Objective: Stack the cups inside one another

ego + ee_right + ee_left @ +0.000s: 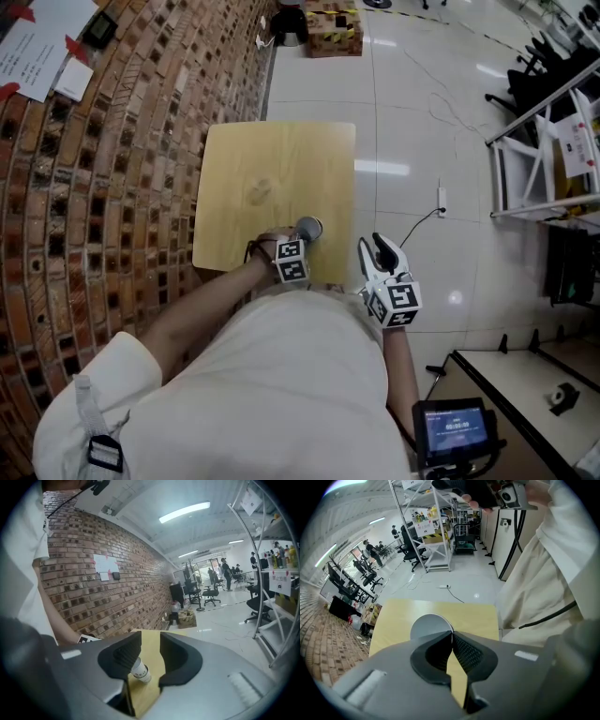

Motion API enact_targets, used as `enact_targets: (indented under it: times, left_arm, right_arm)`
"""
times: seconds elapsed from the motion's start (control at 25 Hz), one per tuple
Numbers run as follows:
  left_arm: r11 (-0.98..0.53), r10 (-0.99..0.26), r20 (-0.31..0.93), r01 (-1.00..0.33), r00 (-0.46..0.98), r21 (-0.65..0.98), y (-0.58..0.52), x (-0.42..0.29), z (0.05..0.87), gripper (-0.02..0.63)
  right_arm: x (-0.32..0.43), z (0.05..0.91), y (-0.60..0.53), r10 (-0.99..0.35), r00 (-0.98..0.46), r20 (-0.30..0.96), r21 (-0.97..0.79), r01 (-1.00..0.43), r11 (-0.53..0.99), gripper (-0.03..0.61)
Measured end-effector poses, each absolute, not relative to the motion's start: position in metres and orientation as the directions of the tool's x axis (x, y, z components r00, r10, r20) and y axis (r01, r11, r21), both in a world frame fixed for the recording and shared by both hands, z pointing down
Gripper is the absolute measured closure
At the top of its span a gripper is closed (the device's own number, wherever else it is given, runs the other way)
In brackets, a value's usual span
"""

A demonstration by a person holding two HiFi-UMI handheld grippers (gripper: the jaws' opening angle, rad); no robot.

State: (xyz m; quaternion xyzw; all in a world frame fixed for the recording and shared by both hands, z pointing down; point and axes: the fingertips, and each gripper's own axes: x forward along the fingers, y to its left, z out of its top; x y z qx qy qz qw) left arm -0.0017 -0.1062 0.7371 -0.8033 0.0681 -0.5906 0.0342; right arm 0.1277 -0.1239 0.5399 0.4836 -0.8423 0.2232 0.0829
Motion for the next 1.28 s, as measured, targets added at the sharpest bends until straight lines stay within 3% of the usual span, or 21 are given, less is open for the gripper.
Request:
enact_targets:
  times: [1.28]
  left_arm:
    - [-0.990, -0.127, 0.968, -0.082, 0.218, -0.112, -0.109, -0.002, 0.778, 0.583]
  right_arm:
    - [0.136, 0.559, -0.130, -0.729, -0.567, 0.383, -0.337, -0.821, 0.461, 0.463]
